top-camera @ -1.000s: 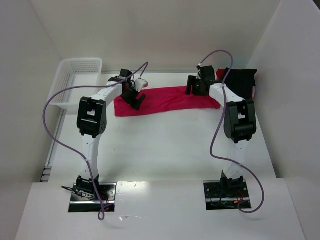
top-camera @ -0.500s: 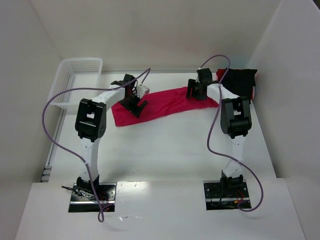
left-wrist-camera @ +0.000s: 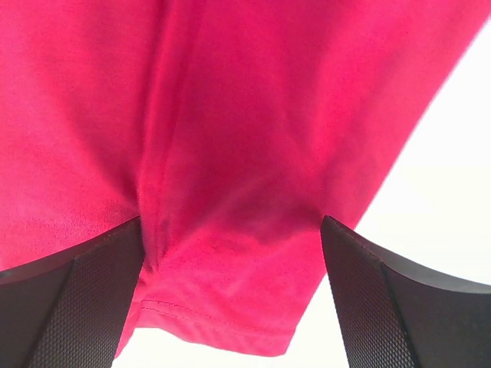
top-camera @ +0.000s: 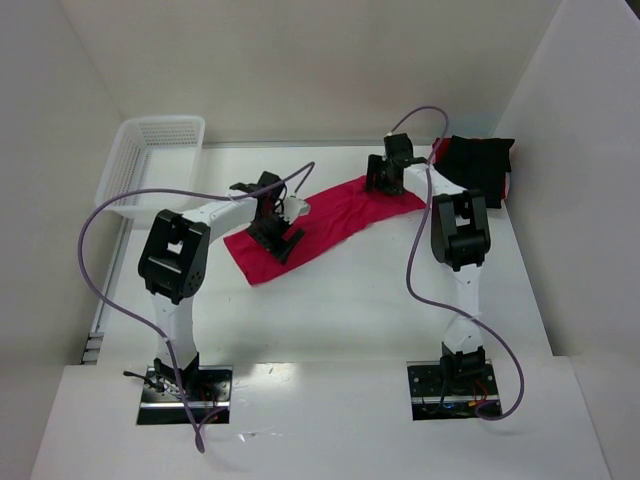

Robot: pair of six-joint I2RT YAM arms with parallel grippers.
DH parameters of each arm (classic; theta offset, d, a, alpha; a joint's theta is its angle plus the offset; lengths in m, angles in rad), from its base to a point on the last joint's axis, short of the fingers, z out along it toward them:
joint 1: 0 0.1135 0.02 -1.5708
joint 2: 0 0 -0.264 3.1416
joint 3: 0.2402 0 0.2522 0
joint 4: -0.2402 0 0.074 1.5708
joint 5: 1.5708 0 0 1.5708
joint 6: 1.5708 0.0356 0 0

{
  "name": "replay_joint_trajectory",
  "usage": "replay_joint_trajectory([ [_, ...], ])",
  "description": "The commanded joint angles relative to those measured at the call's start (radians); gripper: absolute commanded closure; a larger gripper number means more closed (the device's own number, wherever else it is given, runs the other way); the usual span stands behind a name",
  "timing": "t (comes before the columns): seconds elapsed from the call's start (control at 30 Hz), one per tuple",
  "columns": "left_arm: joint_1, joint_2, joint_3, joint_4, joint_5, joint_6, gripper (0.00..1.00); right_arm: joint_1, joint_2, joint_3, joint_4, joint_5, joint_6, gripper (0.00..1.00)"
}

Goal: Fold and stack the t-shirts
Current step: Rotate the tshirt 90 degrees

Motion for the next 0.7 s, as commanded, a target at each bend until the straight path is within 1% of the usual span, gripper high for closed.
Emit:
replay_joint_trajectory([
  [0.0,-0.047,-0.020,-0.101,-0.068,0.116,-0.061,0.01,0.021,0.024,0.062,0.011,0.010,0.013,0.27],
  [0.13,-0.101,-0.046,-0.138,-0.068,0.127,-0.086,0.01,0.030,0.057,0.114,0.011,0.000,0.022,0.27],
  [0.23,-0.141,-0.068,-0.147,-0.068,0.136,-0.086,0.01,0.040,0.068,0.123,0.011,0.000,0.022,0.27],
  [0.37,-0.205,-0.068,-0.158,-0.081,0.176,-0.055,0.01,0.058,0.077,0.123,0.022,0.000,0.031,0.27],
  [0.47,-0.233,-0.068,-0.167,-0.100,0.204,-0.046,0.01,0.067,0.110,0.166,0.031,0.000,0.042,0.27],
  [0.6,-0.257,-0.078,-0.177,-0.100,0.204,-0.032,0.01,0.096,0.180,0.291,-0.024,0.000,0.042,0.27],
  [0.67,-0.268,-0.089,-0.187,-0.100,0.221,-0.032,0.01,0.108,0.237,0.391,-0.049,0.000,0.042,0.27],
])
